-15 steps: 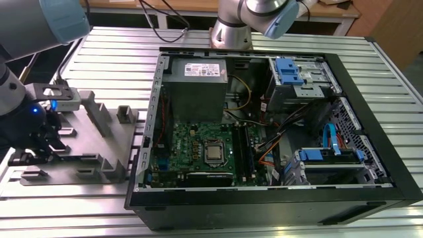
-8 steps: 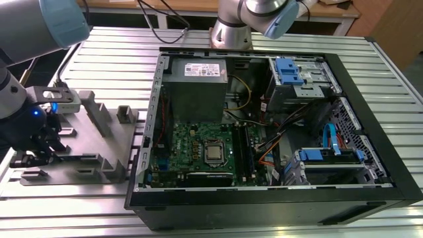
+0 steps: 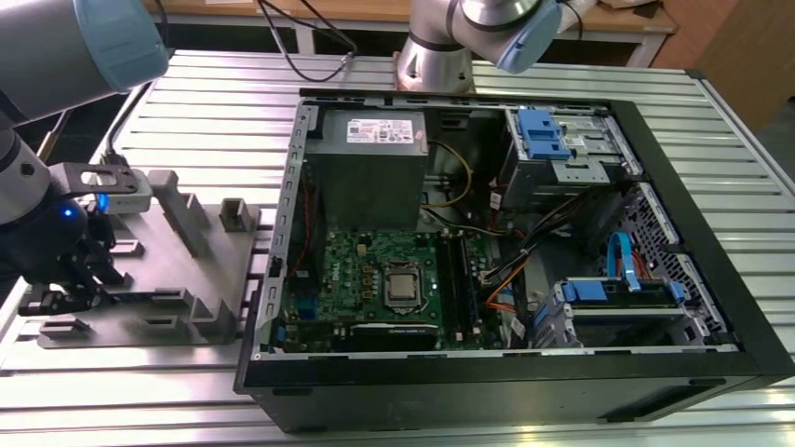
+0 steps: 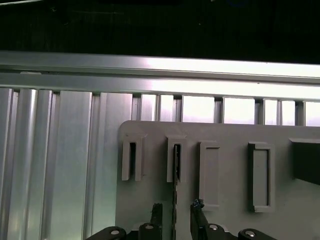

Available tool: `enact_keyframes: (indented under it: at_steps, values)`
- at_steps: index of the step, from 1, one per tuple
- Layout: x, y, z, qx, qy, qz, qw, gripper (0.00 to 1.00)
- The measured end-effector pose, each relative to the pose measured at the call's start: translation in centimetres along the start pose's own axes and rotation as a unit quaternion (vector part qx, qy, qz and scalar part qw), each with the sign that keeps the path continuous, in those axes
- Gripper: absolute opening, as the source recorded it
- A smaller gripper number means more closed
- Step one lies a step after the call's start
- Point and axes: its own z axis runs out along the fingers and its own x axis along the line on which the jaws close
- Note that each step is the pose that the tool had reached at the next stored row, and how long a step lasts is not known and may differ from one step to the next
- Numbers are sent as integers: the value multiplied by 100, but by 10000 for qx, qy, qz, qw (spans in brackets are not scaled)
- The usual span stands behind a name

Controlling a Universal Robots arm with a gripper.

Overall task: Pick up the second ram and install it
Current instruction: 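Pick up the second ram and move it above second insertion slot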

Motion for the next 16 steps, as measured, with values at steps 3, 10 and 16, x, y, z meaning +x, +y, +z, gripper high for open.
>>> enact_keyframes:
  at_steps: [3, 10, 16]
  values:
    - [0, 0, 0, 0, 0, 0, 10000, 32]
    - [0, -10, 2, 1, -1, -1, 10000, 25]
    - [1, -29, 1, 0, 0, -1, 10000, 25]
